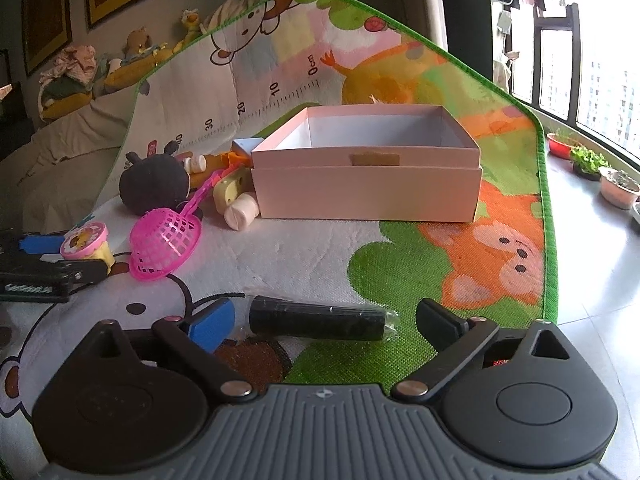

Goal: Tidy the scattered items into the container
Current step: 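Grasp the pink-lidded yellow cup with the left tool while the right tool holds the cylinder, then carry the cup and cylinder over the pink box and open both tools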

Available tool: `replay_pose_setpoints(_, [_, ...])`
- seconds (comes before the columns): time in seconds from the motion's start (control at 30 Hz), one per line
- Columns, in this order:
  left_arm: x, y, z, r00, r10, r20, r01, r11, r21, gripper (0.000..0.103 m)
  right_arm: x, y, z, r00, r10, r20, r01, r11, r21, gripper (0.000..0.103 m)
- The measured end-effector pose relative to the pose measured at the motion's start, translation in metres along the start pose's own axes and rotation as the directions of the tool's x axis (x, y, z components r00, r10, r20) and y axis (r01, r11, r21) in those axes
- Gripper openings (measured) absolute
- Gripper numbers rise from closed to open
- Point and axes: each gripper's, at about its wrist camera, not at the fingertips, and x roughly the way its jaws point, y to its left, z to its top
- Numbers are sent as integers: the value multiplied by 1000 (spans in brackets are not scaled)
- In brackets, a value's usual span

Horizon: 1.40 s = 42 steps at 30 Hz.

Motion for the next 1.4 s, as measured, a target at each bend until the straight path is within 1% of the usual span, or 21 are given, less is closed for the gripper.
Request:
replay_pose_setpoints(0.1, [11,-3,2,1000,-2,1,2,1000,-11,85,2,1,0,1000,-1,-16,0,1000,-10,103])
replay_pose_setpoints(0.13, [13,-3,3,1000,-9,-1,9,1000,-14,81,3,2,1,1000,-1,-23,0,1000,-16,103])
replay_pose_setpoints(0.17, [15,-3,3,1000,-20,-5,20,1000,-16,72,4,3,1,1000,-3,-30,2,1000,-23,103])
replay_pose_setpoints(0.2, [17,-4,3,1000,-28,-11,28,999,-16,66,5,5,1,999,-7,-34,6,1000,-29,103])
replay_pose_setpoints(0.23, [18,-5,3,999,-35,-17,34,999,-16,55,5,6,1,999,-10,-35,9,999,-37,103])
replay_pose_setpoints(0.27, [18,-5,3,999,-44,-21,44,999,-16,53,4,7,0,999,-11,-32,10,999,-43,99])
replay_pose_setpoints(0.3, [16,-6,2,998,-55,-22,55,998,-16,53,4,7,0,1000,-10,-28,9,999,-47,96])
replay_pose_setpoints(0.33, [13,-7,2,998,-61,-20,61,998,-15,52,3,7,0,1000,-10,-29,8,999,-50,89])
replay_pose_setpoints(0.43, [-2,-12,0,996,-85,3,85,996,-3,48,1,7,-1,999,-11,-34,9,998,-57,85])
replay_pose_setpoints(0.5, [-14,-18,-1,994,-112,15,112,994,7,48,-3,8,-3,999,-10,-39,8,998,-68,85])
replay_pose_setpoints(0.6, [-33,-34,-6,982,-187,22,185,982,46,48,-13,9,-6,999,-10,-44,6,996,-86,84])
replay_pose_setpoints(0.73, [-55,-60,-12,958,-285,29,279,952,129,48,-34,8,-8,999,-27,-19,25,993,-115,84])
replay_pose_setpoints(0.83, [-68,-77,-16,943,-329,51,313,928,201,48,-49,4,-7,999,-39,1,39,992,-119,84])
replay_pose_setpoints(0.9, [-72,-86,-17,938,-341,67,317,919,236,48,-55,1,-8,999,-52,9,53,991,-122,84])
replay_pose_setpoints(0.97, [-70,-89,-19,936,-345,67,320,916,243,48,-56,-1,-11,998,-64,4,64,991,-119,84])
replay_pose_setpoints(1.03, [-62,-90,-20,939,-338,59,316,919,236,48,-54,-4,-15,998,-68,-12,67,992,-105,84])
replay_pose_setpoints(1.1, [-52,-89,-22,944,-328,32,314,924,217,48,-52,-7,-19,997,-73,-24,71,993,-93,84])
replay_pose_setpoints(1.2, [-44,-85,-26,943,-333,2,326,925,193,49,-50,-10,-22,996,-84,-33,81,993,-86,84])
replay_pose_setpoints(1.3, [-44,-84,-28,943,-333,0,327,926,189,50,-47,-13,-24,995,-91,-44,87,993,-77,84])
replay_pose_setpoints(1.37, [-44,-84,-27,942,-335,3,328,926,189,57,-46,-13,-25,995,-90,-47,86,994,-71,86])
replay_pose_setpoints(1.4, [-43,-85,-27,942,-336,3,329,925,191,58,-45,-13,-25,995,-86,-47,83,994,-67,87])
